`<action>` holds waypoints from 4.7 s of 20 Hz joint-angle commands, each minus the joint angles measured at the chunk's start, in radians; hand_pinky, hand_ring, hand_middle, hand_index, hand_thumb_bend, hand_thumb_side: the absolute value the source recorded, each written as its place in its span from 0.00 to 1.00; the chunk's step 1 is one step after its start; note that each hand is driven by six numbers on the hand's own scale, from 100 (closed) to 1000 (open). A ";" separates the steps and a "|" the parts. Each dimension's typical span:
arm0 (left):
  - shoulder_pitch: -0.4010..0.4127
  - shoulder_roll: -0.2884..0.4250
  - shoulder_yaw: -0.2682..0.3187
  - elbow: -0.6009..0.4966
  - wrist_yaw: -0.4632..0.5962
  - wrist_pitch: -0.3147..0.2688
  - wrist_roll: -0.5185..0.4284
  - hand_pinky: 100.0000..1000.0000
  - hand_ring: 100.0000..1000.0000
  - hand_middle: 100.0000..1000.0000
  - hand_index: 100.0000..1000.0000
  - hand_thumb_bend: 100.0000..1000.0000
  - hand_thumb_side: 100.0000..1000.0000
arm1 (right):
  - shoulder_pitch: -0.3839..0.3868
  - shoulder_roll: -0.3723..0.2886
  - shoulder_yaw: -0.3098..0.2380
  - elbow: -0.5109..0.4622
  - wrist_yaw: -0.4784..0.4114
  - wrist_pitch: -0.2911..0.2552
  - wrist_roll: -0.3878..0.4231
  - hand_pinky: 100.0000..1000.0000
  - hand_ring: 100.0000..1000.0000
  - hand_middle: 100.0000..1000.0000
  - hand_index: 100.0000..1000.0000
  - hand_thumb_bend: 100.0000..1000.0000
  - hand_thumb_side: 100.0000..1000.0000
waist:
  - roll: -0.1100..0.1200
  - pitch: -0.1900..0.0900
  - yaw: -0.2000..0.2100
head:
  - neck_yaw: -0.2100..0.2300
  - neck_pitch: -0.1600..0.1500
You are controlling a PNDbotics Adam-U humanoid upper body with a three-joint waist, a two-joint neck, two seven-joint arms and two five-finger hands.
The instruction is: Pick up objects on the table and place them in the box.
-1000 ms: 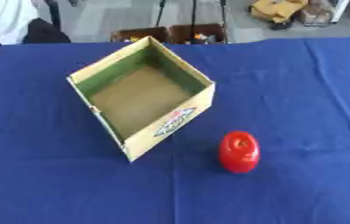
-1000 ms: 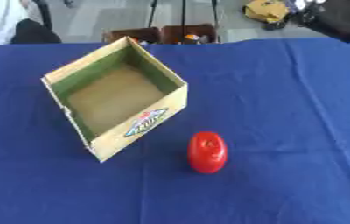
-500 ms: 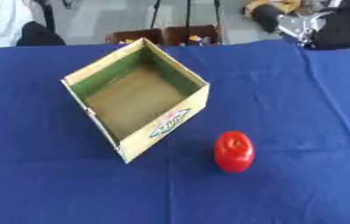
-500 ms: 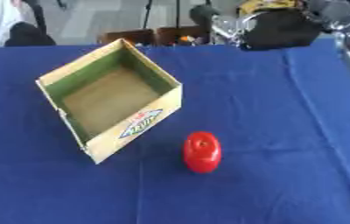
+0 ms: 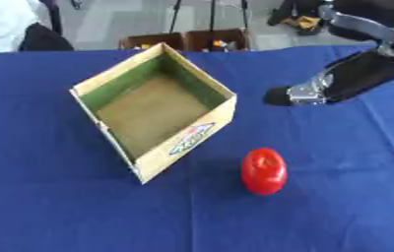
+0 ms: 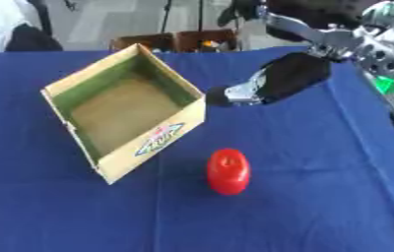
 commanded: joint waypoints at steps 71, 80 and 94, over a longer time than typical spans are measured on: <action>-0.015 0.011 -0.007 -0.015 0.014 0.010 -0.010 0.60 0.82 0.79 0.86 0.00 1.00 | 0.088 0.085 0.253 0.254 -0.192 0.274 0.188 0.60 0.76 0.83 0.84 0.41 0.00 | -0.007 -0.009 0.018 | -0.017 -0.013; -0.018 0.011 -0.007 -0.015 0.014 0.011 -0.008 0.60 0.83 0.79 0.86 0.00 1.00 | 0.087 0.086 0.243 0.232 -0.230 0.304 0.188 0.51 0.70 0.78 0.79 0.33 0.00 | -0.006 -0.009 0.017 | -0.017 -0.014; -0.017 0.010 -0.005 -0.015 0.011 0.015 0.002 0.60 0.84 0.79 0.86 0.00 1.00 | 0.082 0.091 0.205 0.226 -0.225 0.341 0.177 0.30 0.50 0.52 0.60 0.11 0.00 | -0.009 -0.009 0.013 | -0.013 -0.019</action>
